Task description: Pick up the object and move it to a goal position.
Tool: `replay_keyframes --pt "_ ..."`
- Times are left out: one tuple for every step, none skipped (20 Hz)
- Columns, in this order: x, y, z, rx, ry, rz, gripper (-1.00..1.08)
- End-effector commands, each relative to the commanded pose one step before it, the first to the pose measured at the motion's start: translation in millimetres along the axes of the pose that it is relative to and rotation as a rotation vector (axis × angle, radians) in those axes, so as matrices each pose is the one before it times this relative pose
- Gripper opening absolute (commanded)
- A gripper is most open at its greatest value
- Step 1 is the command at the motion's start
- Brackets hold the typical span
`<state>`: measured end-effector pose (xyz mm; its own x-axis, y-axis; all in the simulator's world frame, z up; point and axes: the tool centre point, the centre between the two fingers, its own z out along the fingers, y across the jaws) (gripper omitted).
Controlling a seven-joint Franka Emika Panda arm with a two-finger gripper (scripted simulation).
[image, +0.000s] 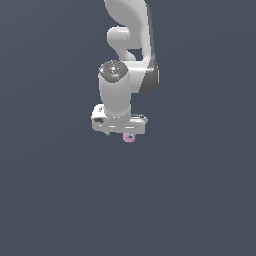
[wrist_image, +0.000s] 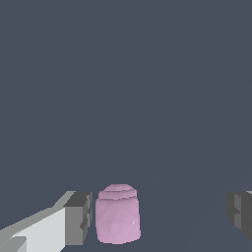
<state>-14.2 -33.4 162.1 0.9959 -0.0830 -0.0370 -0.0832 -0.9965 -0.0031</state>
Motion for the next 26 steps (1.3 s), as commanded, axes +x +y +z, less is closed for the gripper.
replay_keyframes --pt "0.53 5.23 -0.83 0.00051 -0.00185 0.01458 1.0" --pt "0.03 -0.35 -0.02 -0.00002 0.00009 -0.00097 1.0" --pt "-0.21 -0.95 0.26 -0.00008 0.00034 -0.00247 1.0" --pt "-0.48 -0.74 0.56 -0.00009 0.00038 -0.00179 1.0" --pt "-0.76 -0.47 0.85 -0.0001 0.0004 -0.00088 1.0" --pt "-1.03 -0.37 1.16 -0.00011 0.00045 -0.00051 1.0" --pt "-1.32 -0.51 1.42 -0.00015 0.00062 -0.00073 1.0" --pt "-1.58 -0.7 1.74 -0.00017 0.00072 -0.00117 1.0" --pt "-1.85 -0.89 2.02 -0.0002 0.00086 -0.0016 1.0" --pt "-2.14 -1.15 2.23 -0.00024 0.00107 -0.00213 1.0" --pt "-2.4 -1.18 2.53 -0.00024 0.0011 -0.00222 1.0" --pt "-2.71 -1.36 2.73 -0.00028 0.00129 -0.00252 1.0" --pt "-3.03 -1.44 2.99 -0.00029 0.0014 -0.00265 1.0" --pt "-3.35 -1.54 3.23 -0.00029 0.0015 -0.00286 1.0" --pt "-3.7 -1.69 3.46 -0.0003 0.00164 -0.00318 1.0" --pt "-4.06 -1.82 3.68 -0.00031 0.00177 -0.00347 1.0" --pt "-4.44 -1.94 3.89 -0.0003 0.0019 -0.00373 1.0" --pt "-4.83 -2.05 4.09 -0.00029 0.00202 -0.00398 1.0" --pt "-5.24 -2.2 4.26 -0.00028 0.00217 -0.00431 1.0" --pt "-5.35 -2.18 4.18 -0.00025 0.00217 -0.00431 1.0" --pt "-5.12 -2.04 3.84 -0.0002 0.00204 -0.00409 1.0" --pt "-4.87 -1.91 3.52 -0.00016 0.00192 -0.00386 1.0" --pt "-4.6 -1.75 3.22 -0.00012 0.00177 -0.00358 1.0" --pt "-4.32 -1.62 2.92 -0.00009 0.00164 -0.00333 1.0" --pt "-4.02 -1.49 2.63 -0.00006 0.00152 -0.0031 1.0" --pt "-3.71 -1.36 2.36 -0.00004 0.00139 -0.00284 1.0"
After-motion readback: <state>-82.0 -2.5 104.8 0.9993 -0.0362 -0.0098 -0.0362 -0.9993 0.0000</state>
